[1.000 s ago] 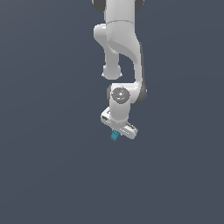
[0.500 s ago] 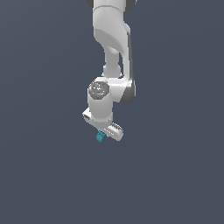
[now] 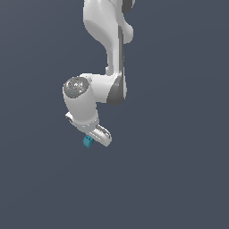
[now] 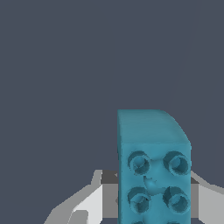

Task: Pick up the object and move it to a goal position.

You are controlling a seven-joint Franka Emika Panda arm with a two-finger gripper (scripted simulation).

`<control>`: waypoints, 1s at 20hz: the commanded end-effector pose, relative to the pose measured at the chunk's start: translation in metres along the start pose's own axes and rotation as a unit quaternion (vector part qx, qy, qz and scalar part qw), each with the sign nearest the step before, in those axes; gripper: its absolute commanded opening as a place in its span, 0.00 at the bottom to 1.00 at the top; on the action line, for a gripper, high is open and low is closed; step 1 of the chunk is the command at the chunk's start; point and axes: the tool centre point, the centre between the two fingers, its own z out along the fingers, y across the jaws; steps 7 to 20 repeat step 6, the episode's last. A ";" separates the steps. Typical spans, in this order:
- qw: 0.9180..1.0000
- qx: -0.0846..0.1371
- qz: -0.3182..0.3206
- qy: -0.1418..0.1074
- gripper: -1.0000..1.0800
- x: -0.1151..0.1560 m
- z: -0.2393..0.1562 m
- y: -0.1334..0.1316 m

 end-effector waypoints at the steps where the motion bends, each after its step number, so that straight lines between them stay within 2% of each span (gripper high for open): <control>1: 1.000 0.000 -0.001 0.000 0.00 0.007 -0.005 0.003; 20: 1.000 0.000 -0.001 0.000 0.00 0.011 -0.008 0.005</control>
